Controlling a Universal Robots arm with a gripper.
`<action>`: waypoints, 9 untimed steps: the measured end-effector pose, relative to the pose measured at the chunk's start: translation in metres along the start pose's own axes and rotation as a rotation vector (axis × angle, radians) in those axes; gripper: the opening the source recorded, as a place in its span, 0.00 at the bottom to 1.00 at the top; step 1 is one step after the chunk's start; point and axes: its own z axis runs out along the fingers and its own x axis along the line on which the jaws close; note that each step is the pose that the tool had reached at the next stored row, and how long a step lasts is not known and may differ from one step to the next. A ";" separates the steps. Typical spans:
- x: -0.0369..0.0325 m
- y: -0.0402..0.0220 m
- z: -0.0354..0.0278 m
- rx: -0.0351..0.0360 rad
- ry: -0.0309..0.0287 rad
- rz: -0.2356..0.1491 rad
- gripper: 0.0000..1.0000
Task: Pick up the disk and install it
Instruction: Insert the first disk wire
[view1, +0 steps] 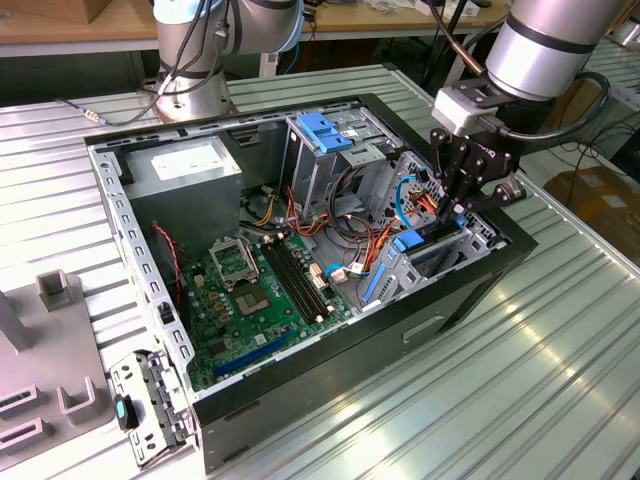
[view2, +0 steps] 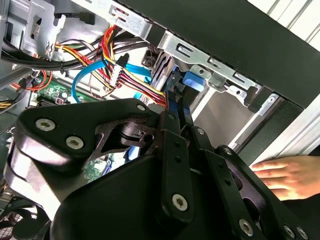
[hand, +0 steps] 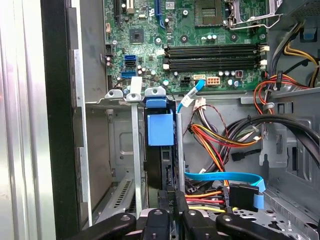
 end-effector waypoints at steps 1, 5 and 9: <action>0.0000 0.0002 0.0001 0.0000 -0.0001 0.000 0.17; 0.0000 0.0006 0.0000 0.0001 -0.0001 -0.004 0.17; 0.0000 0.0006 0.0001 0.0003 -0.0002 -0.008 0.17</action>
